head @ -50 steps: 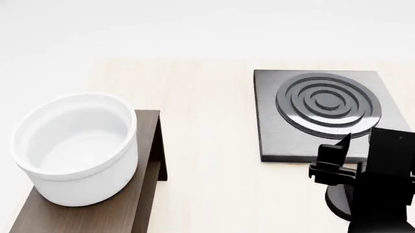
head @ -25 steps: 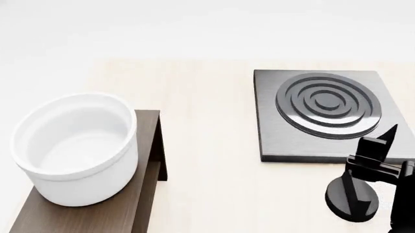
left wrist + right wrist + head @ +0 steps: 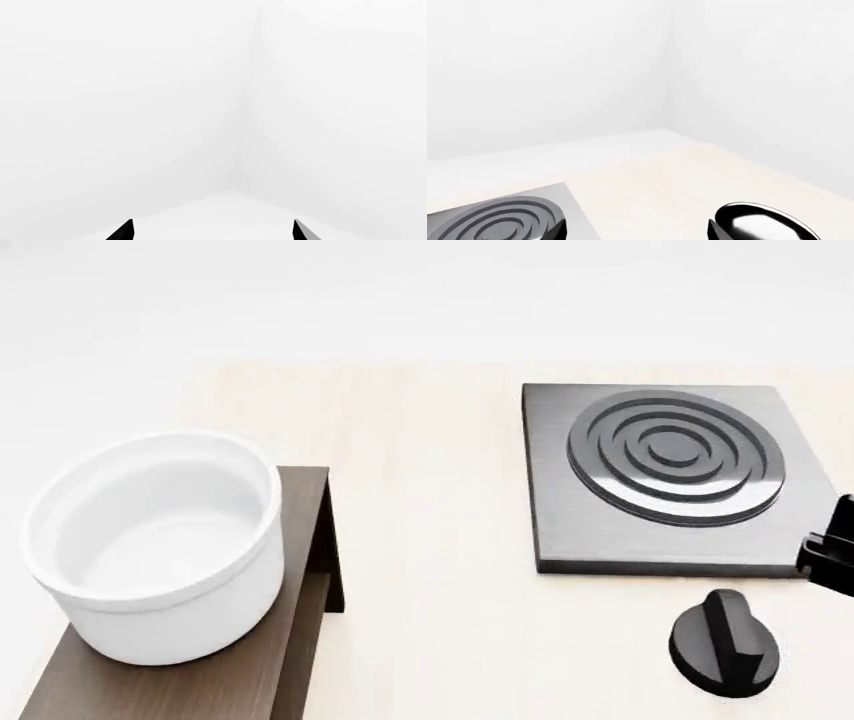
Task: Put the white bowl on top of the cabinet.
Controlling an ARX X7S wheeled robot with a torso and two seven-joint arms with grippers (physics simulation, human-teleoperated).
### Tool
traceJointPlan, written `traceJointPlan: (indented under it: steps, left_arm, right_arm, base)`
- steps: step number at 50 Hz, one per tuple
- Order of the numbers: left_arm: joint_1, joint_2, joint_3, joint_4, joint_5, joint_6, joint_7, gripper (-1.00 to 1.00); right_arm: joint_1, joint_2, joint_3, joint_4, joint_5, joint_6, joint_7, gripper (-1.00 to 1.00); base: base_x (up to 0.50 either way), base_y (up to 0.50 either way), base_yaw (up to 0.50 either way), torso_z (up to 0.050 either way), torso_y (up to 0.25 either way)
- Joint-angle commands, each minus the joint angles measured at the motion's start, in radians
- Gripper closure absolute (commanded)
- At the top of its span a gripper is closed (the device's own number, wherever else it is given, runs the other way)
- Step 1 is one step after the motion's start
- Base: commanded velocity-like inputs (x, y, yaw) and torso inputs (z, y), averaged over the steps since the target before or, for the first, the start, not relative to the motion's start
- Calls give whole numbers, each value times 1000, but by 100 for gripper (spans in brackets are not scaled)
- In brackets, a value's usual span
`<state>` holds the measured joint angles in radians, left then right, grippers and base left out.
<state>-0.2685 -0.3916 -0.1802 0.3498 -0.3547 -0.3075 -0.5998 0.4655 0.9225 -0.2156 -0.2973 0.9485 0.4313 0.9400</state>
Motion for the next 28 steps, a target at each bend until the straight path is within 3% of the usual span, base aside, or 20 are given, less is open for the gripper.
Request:
traceJointPlan:
  steps: [1, 28]
  left_arm:
    - [5, -10, -22, 14, -4, -5, -13, -100]
    - [16, -32, -62, 46, -7, -37, -49, -100]
  right_arm:
    - [-40, 44, 90, -50, 43, -13, 82, -100]
    - [-152, 122, 249, -105, 90, -32, 204, -100]
  base:
    - [0, 0, 0, 0, 0]
    - [0, 0, 0, 0, 0]
